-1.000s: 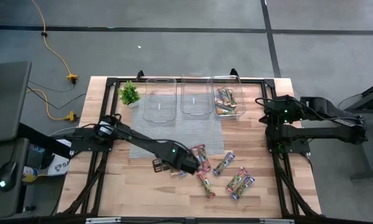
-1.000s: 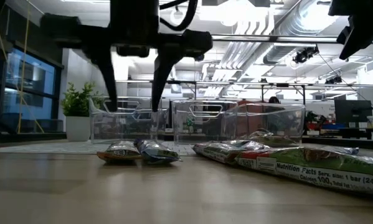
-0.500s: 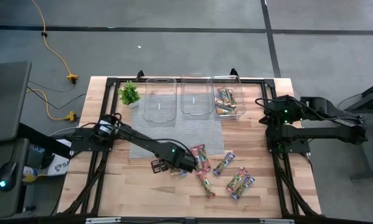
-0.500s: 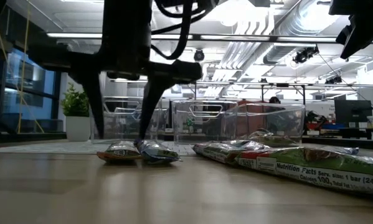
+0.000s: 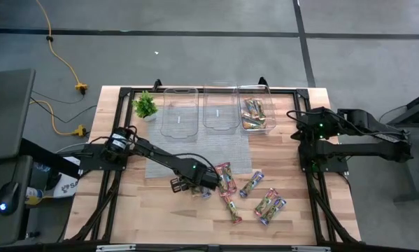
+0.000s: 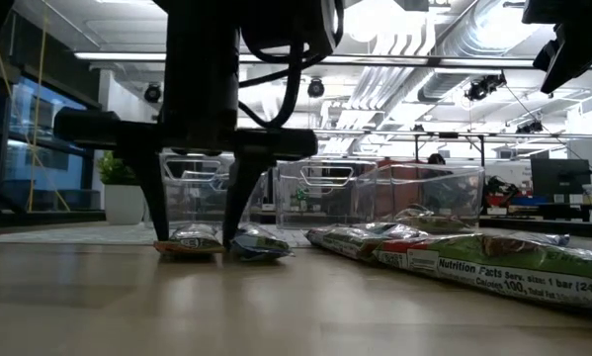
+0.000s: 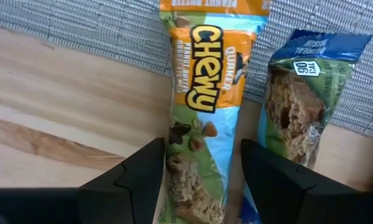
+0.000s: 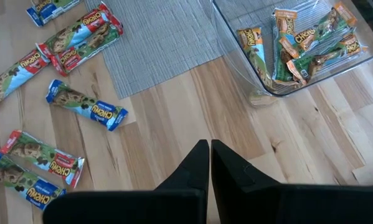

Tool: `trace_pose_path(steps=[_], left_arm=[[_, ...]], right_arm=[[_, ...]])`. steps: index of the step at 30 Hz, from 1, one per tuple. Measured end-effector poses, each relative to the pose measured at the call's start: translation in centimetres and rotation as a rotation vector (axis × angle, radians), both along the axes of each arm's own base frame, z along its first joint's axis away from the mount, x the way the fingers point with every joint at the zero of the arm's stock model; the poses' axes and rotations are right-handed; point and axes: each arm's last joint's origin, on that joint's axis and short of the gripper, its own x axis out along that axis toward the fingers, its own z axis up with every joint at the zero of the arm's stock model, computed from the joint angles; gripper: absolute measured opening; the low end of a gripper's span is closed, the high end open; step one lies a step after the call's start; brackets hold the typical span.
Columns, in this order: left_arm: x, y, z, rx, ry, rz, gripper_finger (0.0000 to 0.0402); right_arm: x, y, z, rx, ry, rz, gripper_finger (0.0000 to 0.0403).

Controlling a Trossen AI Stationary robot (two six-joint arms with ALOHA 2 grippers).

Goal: Pick and place Granola Bars by type
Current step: Put the yellow granola bar into the right transparent bin

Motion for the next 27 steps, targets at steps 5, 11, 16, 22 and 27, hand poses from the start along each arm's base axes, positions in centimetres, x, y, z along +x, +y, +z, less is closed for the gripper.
trace_pose_path(steps=[5,11,16,22,27], left_arm=[[0.07,0.34,-0.01,0.008,-0.001,-0.042,0.0204],[-0.18,0.46,-0.01,0.019,0.026,-0.048,0.0204],[-0.2,0.47,-0.03,0.02,0.028,-0.051,0.0204],[-0.2,0.48,-0.04,0.02,0.03,-0.051,0.0187],[-0.21,0.5,-0.05,0.02,0.031,-0.051,0.0143]], right_arm=[[-0.01,0.0,0.0,-0.001,0.0,-0.001,0.0],[0.0,-0.01,0.0,-0.002,0.0,-0.002,0.0],[-0.01,-0.02,0.0,-0.005,0.001,-0.004,0.0],[-0.01,-0.02,0.0,-0.005,0.001,-0.004,0.0],[-0.01,-0.02,0.0,-0.006,0.001,-0.002,0.0]])
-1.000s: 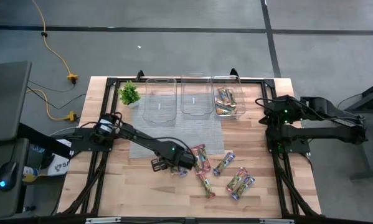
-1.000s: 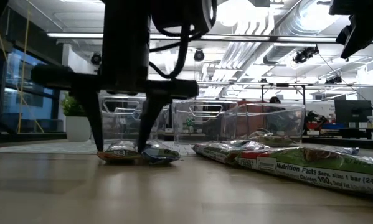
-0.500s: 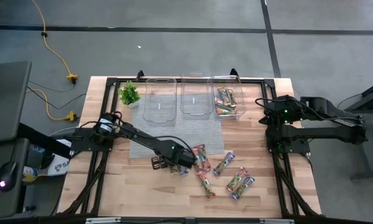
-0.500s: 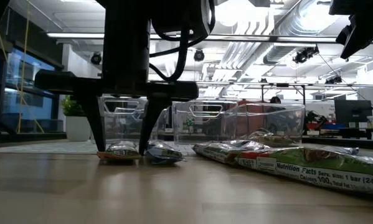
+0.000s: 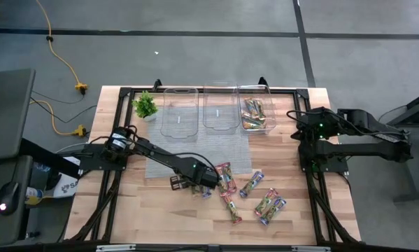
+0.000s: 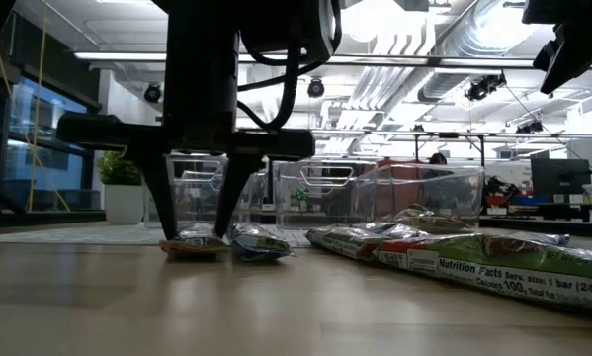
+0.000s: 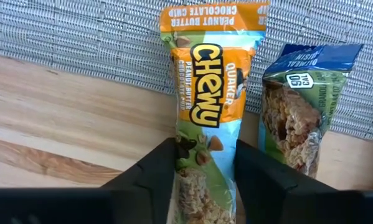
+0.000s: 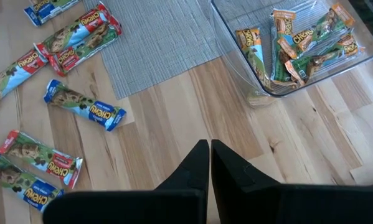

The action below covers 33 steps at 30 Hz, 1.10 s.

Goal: Pick and place Granola Bars by type
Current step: Put the yellow granola bar into the right transparent bin

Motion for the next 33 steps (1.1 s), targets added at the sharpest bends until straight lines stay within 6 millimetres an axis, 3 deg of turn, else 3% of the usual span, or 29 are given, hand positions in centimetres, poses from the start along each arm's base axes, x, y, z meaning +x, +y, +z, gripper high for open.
trace_pose_path(steps=[9,18,22,28,33], left_arm=[[0.0,0.1,0.9,0.036,-0.02,-0.019,0.009],[-0.3,1.9,9.4,0.249,-0.204,-0.032,0.0088],[0.7,5.0,13.7,0.376,-0.309,-0.109,0.0087],[3.0,12.0,19.4,0.482,-0.489,-0.254,0.0087],[3.7,18.1,22.1,0.569,-0.653,-0.289,0.0087]], right_arm=[[0.0,0.0,0.0,-0.004,0.001,0.006,0.0],[0.0,0.0,0.0,-0.005,0.001,0.007,0.0],[0.0,0.0,0.0,-0.005,0.001,0.008,0.0],[0.0,0.0,0.0,-0.005,0.0,0.008,0.0],[0.0,0.0,0.0,0.001,-0.001,-0.001,0.0]])
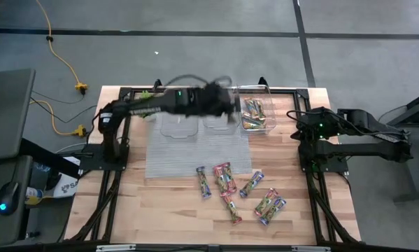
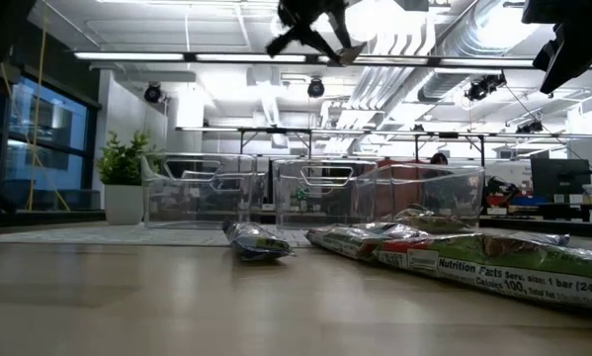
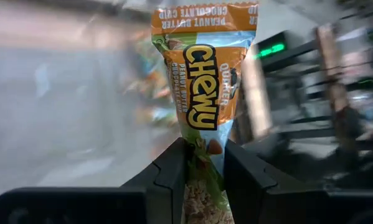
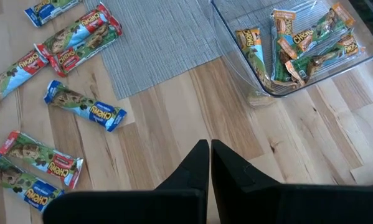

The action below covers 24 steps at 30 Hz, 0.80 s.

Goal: Pick and place Granola Bars by type
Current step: Put the yellow granola bar into the right transparent bin

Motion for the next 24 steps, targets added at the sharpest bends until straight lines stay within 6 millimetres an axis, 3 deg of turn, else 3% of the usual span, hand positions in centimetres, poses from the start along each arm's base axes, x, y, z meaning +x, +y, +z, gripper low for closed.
trace_pose_path(steps=[6,15,20,24], left_arm=[[0.8,5.0,0.6,0.031,-0.165,-0.071,0.0087],[6.0,8.7,-5.3,-0.009,-0.216,-0.177,0.0087],[9.5,9.6,-8.4,-0.044,-0.211,-0.23,0.0087],[10.8,10.0,-9.8,-0.063,-0.169,-0.241,0.0087]], right_arm=[[0.0,0.0,0.0,-0.005,0.001,-0.012,0.0],[0.0,-0.1,0.0,-0.003,0.0,-0.043,0.0],[0.0,-0.1,0.0,-0.004,-0.003,-0.064,0.0],[0.0,-0.1,0.0,0.002,-0.005,-0.076,0.0]])
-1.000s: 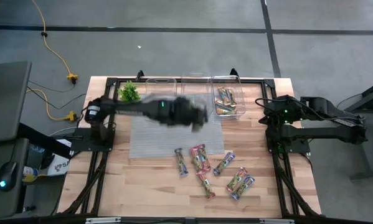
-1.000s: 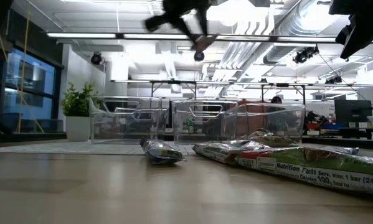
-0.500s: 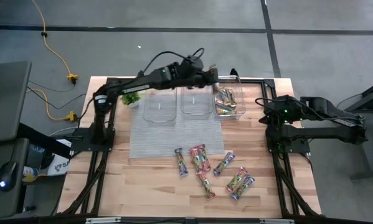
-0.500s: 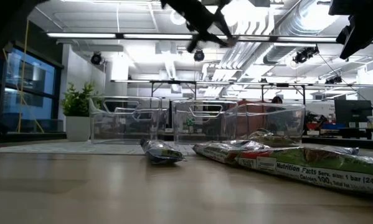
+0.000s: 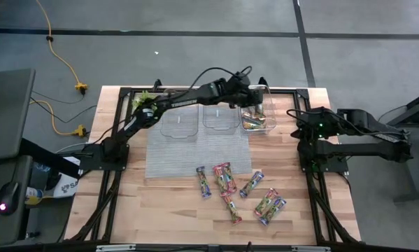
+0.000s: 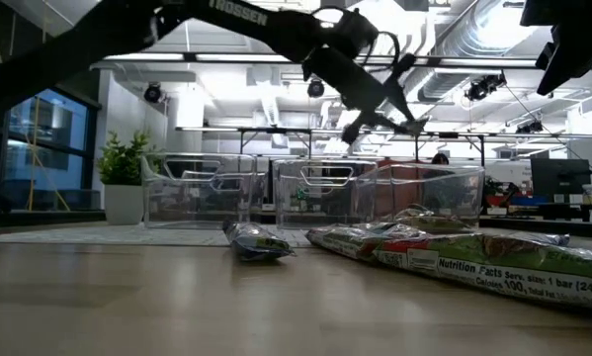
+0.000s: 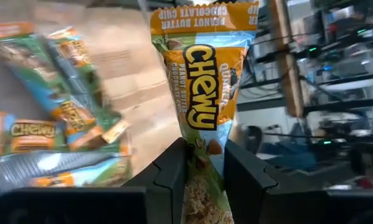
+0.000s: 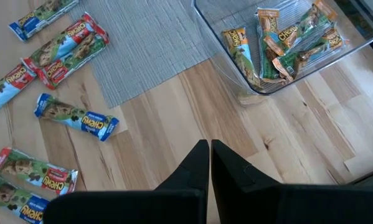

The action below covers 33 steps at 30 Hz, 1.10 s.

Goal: Pick and place Granola Bars by type
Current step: Put the yellow granola bar into the right transparent bin, then put the red granola bar into the middle transparent bin

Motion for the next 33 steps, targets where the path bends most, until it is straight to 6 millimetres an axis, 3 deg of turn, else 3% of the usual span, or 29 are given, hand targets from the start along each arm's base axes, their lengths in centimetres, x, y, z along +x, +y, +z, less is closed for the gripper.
trace_pose_path(steps=[12,24,28,33], left_arm=[[-0.2,0.1,-0.9,0.089,0.127,-0.044,0.0097],[0.1,0.2,-0.4,0.127,0.078,-0.057,0.0249],[-0.4,0.4,2.2,0.127,-0.051,-0.124,0.0269],[-3.9,0.0,8.1,0.24,-0.051,-0.103,0.0271]], right_arm=[[0.0,0.0,0.0,0.001,0.0,-0.002,0.0],[0.0,0.0,0.0,0.0,0.001,0.001,0.0],[0.0,0.0,0.0,0.0,0.001,0.001,0.0],[0.0,0.0,0.0,0.008,-0.002,-0.01,0.0]])
